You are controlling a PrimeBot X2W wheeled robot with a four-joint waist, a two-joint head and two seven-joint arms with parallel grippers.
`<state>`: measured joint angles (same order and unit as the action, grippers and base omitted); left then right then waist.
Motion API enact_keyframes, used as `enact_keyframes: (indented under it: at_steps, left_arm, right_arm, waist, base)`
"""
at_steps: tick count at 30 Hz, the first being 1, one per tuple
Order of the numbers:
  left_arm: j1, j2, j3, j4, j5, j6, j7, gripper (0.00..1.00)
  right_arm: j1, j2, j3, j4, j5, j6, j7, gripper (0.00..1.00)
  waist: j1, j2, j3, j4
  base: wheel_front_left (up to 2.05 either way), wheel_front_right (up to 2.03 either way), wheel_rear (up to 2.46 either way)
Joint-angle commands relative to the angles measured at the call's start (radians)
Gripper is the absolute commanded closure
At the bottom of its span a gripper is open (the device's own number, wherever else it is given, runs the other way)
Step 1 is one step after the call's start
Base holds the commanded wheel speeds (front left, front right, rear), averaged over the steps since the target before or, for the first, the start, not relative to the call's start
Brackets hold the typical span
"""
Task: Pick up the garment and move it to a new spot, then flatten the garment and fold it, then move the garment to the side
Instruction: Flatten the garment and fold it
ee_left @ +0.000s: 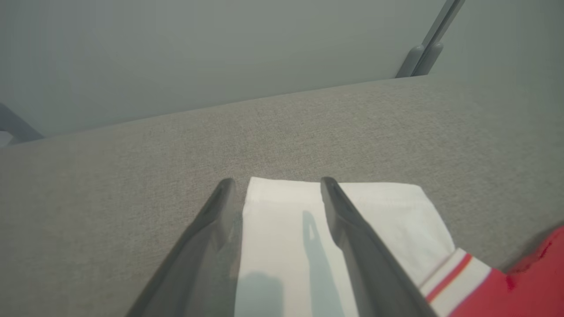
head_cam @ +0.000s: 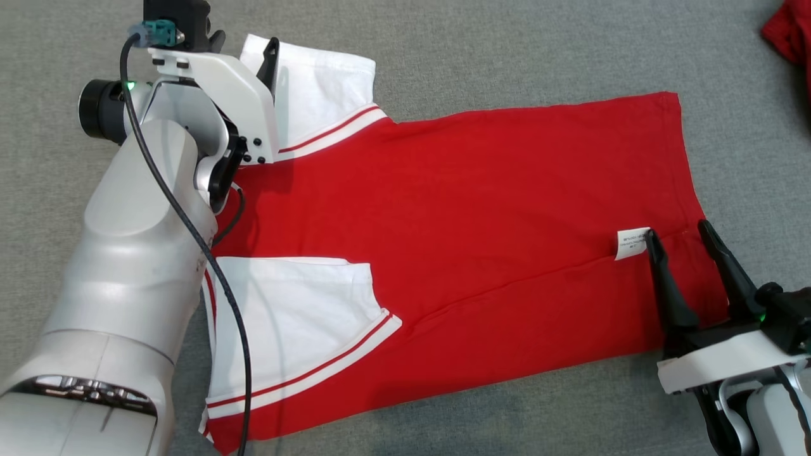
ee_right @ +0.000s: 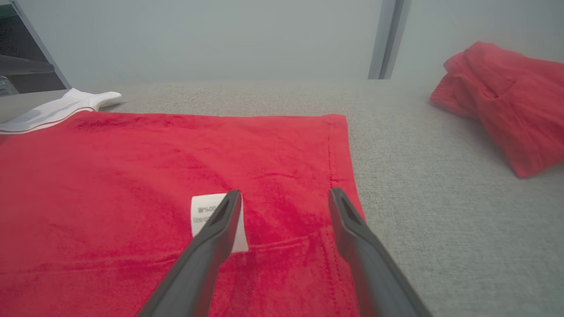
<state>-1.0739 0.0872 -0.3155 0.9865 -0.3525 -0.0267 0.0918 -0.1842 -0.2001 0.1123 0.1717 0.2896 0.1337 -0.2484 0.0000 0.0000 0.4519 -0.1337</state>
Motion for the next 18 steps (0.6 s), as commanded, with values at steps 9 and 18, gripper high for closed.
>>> enact_keyframes:
  at_steps: [9,18]
  left_arm:
    - [-0.128,0.060,-0.004,0.138,0.026,0.017,-0.034,0.00]
    - [-0.186,0.072,-0.015,0.224,0.025,0.010,-0.055,0.00]
  right_arm:
    - [-0.054,-0.021,0.056,-0.032,-0.008,-0.003,-0.013,0.00]
    - [-0.059,-0.020,0.061,-0.032,-0.001,-0.003,-0.013,0.00]
  waist:
    - [0.0000,0.0000,0.049,-0.048]
    - [0.0000,0.0000,0.069,-0.075]
  base:
    - [0.00,0.00,0.00]
    - [0.00,0.00,0.00]
